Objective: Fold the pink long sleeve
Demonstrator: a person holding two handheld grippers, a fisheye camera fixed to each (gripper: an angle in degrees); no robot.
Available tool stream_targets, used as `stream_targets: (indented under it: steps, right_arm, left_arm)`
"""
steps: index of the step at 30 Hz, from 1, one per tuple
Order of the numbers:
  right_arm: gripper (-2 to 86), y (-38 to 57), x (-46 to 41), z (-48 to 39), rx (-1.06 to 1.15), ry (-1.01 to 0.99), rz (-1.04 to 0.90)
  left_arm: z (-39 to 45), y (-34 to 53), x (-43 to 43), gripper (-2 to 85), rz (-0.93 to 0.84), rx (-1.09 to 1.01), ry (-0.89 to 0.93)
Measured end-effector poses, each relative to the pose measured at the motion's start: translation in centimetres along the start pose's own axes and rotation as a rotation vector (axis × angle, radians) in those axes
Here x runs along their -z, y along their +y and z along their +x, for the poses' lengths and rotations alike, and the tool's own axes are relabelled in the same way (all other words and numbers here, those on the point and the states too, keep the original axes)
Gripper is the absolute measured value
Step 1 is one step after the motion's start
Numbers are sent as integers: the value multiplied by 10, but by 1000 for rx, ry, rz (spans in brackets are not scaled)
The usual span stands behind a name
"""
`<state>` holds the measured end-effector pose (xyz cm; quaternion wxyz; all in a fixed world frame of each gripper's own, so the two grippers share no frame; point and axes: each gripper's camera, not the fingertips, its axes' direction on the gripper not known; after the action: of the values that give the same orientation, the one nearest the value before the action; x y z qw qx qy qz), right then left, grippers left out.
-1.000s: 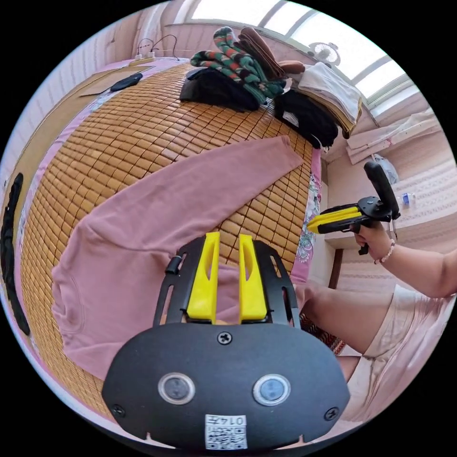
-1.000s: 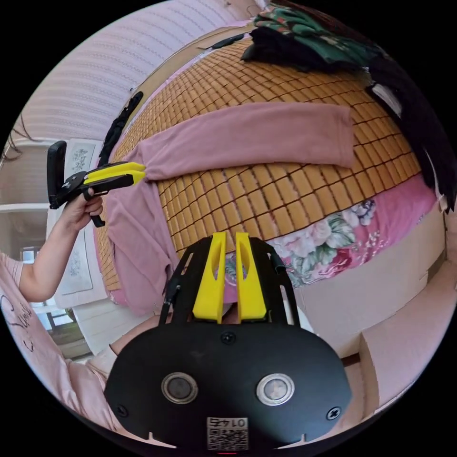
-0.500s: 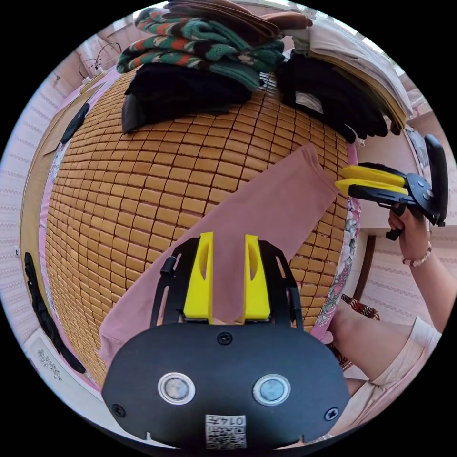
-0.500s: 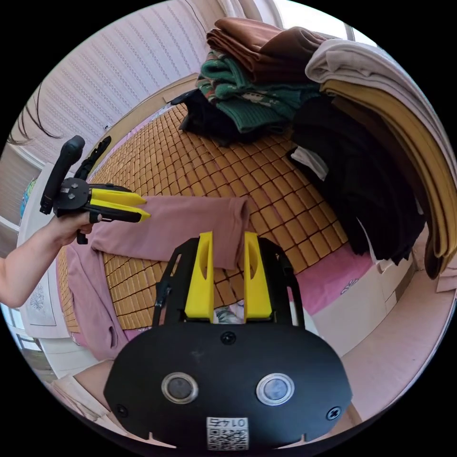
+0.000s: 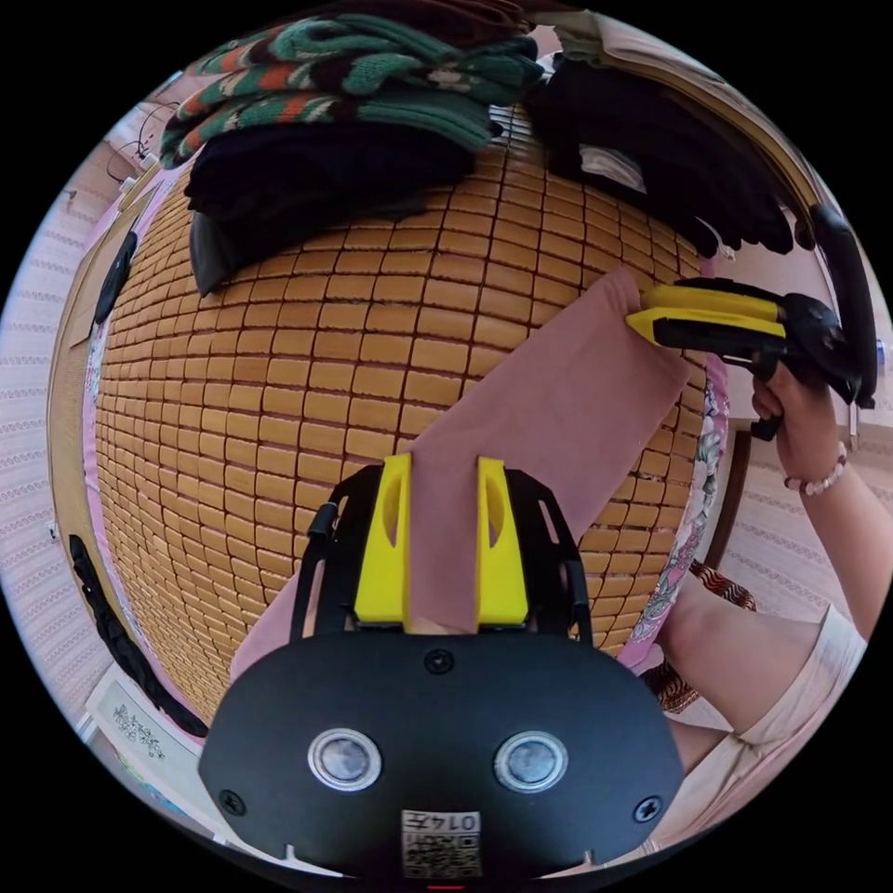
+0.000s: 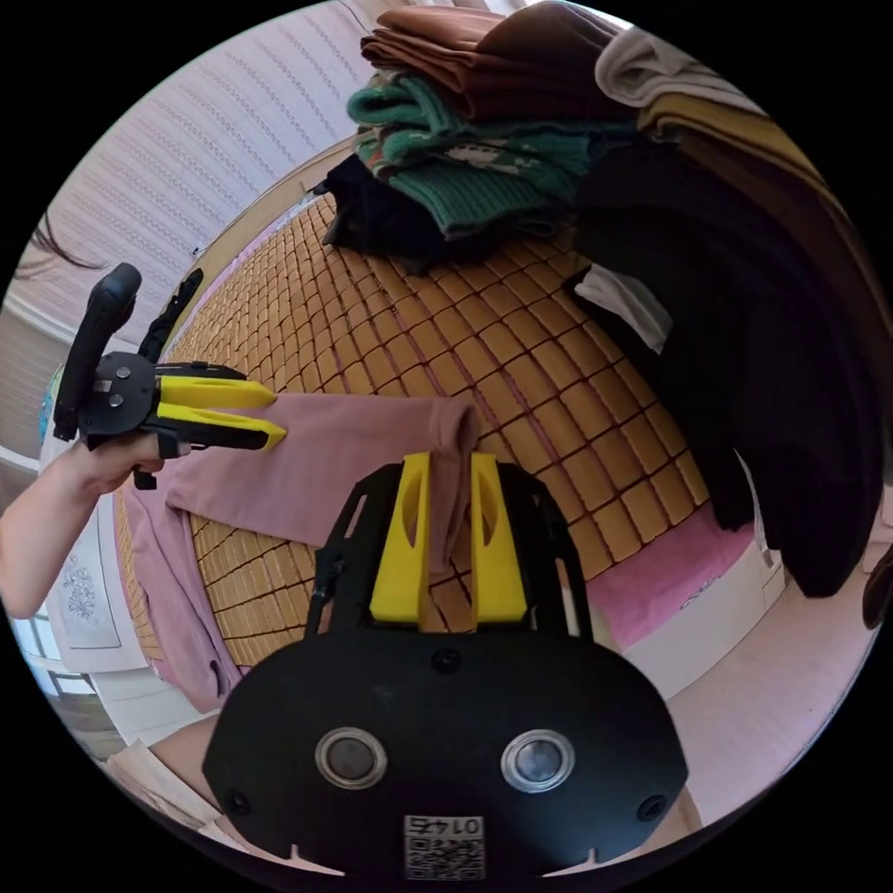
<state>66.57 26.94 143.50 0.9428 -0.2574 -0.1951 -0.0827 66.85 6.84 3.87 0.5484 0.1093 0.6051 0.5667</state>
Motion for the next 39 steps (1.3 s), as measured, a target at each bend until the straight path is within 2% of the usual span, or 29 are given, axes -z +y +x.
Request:
stream_targets:
  steps: [4,9,15,20,26,39]
  right_arm:
    - [71,2,-5,-8,38,77,13]
    - [70,5,-5,-4,18,84,45]
    - [51,1,-2,2,48,102,43]
    - [30,2,9,16,31,-5,61]
    - [23,13,51,24,46,-231,183]
    - [24,10,128,-75,386,-621,185]
  left_arm:
    - [3,7,-1,108,43,27,-12]
    - [5,12,1,95,38,27,-11]
    - [20,31,8,10,101,-66,-39]
    - [22,47,18,-4,106,-55,-43]
    - [19,81,37,-8,125,-37,-45]
    - [-11,237,137,-9,317,121,10]
